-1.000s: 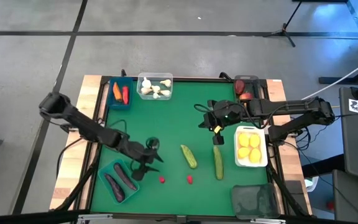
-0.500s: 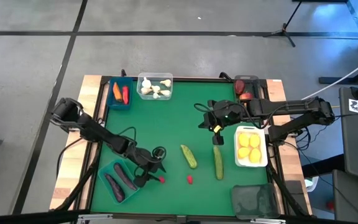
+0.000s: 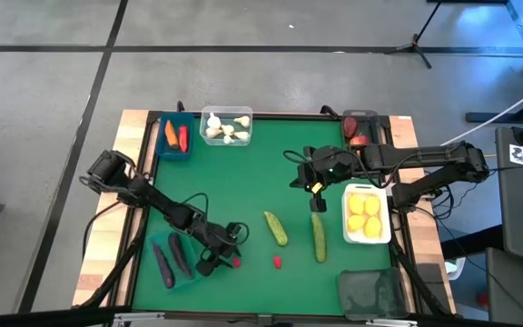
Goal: Sort produce into baskets
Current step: Put the red chili pepper into the blue bin
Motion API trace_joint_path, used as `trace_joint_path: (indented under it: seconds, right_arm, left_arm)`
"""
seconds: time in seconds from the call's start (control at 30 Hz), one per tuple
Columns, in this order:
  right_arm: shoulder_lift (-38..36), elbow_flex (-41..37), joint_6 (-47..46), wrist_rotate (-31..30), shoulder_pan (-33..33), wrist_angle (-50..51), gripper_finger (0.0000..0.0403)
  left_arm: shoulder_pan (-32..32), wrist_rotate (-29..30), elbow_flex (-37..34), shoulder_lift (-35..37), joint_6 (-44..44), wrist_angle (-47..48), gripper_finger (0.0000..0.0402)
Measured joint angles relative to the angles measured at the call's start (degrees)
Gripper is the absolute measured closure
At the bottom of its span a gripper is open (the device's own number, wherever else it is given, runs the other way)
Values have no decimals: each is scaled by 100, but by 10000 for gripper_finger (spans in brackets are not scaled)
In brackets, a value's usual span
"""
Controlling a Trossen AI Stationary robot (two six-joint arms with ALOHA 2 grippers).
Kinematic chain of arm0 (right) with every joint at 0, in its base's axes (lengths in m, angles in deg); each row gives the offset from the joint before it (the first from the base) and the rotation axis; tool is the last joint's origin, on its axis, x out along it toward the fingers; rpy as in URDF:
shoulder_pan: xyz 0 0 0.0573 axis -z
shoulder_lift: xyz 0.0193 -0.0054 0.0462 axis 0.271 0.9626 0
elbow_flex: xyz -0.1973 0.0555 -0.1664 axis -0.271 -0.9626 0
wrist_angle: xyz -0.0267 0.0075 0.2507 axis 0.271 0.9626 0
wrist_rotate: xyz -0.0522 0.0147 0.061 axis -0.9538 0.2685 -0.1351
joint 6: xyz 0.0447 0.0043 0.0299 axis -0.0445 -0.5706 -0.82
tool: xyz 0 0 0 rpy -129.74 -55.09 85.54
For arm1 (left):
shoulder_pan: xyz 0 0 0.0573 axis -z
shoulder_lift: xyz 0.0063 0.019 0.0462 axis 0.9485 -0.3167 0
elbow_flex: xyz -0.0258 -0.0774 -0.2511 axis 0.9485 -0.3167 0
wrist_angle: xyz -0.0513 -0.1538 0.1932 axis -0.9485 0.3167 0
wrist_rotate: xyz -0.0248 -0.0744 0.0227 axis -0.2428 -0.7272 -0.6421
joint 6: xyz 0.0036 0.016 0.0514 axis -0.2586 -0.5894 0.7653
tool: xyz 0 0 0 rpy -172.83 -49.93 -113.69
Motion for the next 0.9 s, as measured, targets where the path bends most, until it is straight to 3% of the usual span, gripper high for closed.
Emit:
trace_joint_path:
  seconds: [0.9]
  right_arm:
    - [0, -2, 7, -7, 0, 86, 402]
  left_arm:
    - [0, -107, -14, -3, 196, 79, 207]
